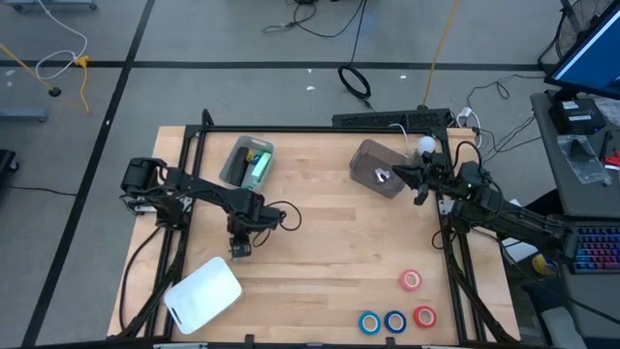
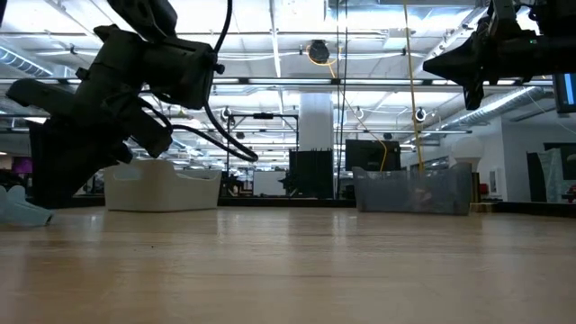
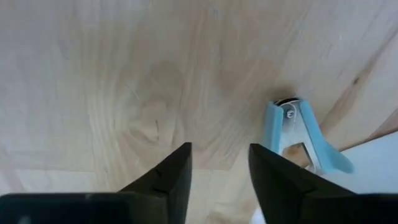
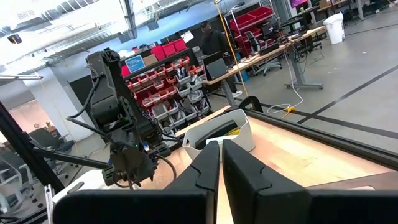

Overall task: Pick and place Stapler, Stapler remover, tape
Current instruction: Put the blue staple remover into the black bin

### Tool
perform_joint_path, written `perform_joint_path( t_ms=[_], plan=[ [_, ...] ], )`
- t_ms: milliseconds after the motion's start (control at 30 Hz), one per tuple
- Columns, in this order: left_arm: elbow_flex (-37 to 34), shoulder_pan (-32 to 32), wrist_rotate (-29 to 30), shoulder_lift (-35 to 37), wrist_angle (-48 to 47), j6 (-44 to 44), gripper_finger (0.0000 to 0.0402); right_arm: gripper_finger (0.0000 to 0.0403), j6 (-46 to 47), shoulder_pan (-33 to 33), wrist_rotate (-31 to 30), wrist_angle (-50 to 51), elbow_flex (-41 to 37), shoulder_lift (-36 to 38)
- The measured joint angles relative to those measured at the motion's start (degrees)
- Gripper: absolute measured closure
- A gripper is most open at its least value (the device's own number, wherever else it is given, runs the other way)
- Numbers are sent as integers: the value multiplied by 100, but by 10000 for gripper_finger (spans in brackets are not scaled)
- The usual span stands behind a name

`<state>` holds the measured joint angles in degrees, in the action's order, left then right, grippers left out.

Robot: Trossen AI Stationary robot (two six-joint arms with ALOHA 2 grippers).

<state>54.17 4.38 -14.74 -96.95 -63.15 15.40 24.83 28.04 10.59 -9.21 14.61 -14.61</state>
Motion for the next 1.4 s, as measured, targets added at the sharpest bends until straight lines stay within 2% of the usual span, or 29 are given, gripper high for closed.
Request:
perform_joint_path(
  t_ms=[167, 333, 767, 967, 1400],
  plan=[
    [2, -24, -167, 0, -198, 9, 187, 392, 1, -1, 0, 0, 0, 0],
    [3, -24, -168, 0, -422, 9, 162, 392, 2, -1, 0, 0, 0, 0],
    [26, -100, -175, 70, -462, 326, 160, 392, 4, -1, 0, 0, 0, 0],
    [296, -111, -96, 69, -996, 464, 160, 392, 4, -1, 0, 2, 0, -2],
    [308, 83, -319, 68, -687, 763, 160, 392, -25, 1, 1, 2, 0, 0]
  ],
)
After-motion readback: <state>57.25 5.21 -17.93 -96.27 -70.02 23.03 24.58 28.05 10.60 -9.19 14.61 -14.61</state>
